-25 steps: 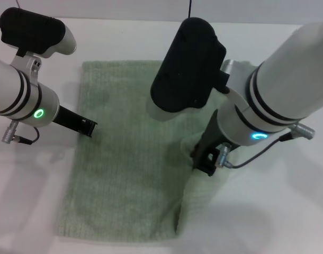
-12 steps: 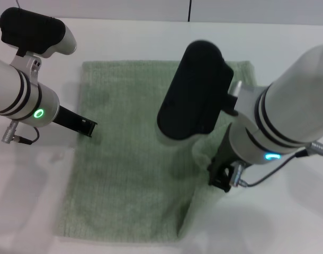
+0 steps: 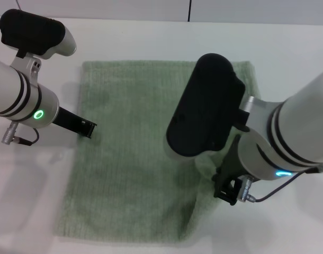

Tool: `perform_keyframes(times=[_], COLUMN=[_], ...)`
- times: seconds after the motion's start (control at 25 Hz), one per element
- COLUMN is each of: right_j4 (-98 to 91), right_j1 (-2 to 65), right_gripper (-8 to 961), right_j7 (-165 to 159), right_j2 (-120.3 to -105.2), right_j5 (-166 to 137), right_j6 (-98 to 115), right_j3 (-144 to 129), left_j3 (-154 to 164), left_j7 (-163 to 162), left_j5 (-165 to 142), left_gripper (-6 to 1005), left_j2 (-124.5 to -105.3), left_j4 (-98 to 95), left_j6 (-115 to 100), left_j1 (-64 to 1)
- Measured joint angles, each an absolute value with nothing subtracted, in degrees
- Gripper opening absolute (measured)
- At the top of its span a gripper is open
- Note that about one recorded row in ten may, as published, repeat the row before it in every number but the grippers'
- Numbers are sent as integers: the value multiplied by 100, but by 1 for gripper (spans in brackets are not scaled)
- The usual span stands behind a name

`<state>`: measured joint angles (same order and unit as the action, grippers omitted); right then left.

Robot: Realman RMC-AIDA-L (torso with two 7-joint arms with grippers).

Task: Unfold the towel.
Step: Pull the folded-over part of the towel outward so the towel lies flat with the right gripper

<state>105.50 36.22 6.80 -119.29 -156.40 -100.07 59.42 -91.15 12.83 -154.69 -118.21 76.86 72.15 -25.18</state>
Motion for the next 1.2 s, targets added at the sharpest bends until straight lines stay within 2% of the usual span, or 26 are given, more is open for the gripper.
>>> perform_keyframes(times=[0.6, 1.2], right_j4=[11223, 11245], right_j1=[2852, 2514], right_gripper=[85, 98], right_j7=[618, 657], right_j2=[-11934, -11911], right_j5=[-15726, -15995], right_j6=[-9944, -9919], right_j3=[5667, 5572], left_j3=[-9105, -9044], left_j7=[1283, 1245], left_j5=[-15469, -15469], left_gripper=[-1, -1], left_j2=[-11830, -11839], left_j4=[7552, 7470], left_j6=[7189, 7179], left_j1=[-2539, -2540])
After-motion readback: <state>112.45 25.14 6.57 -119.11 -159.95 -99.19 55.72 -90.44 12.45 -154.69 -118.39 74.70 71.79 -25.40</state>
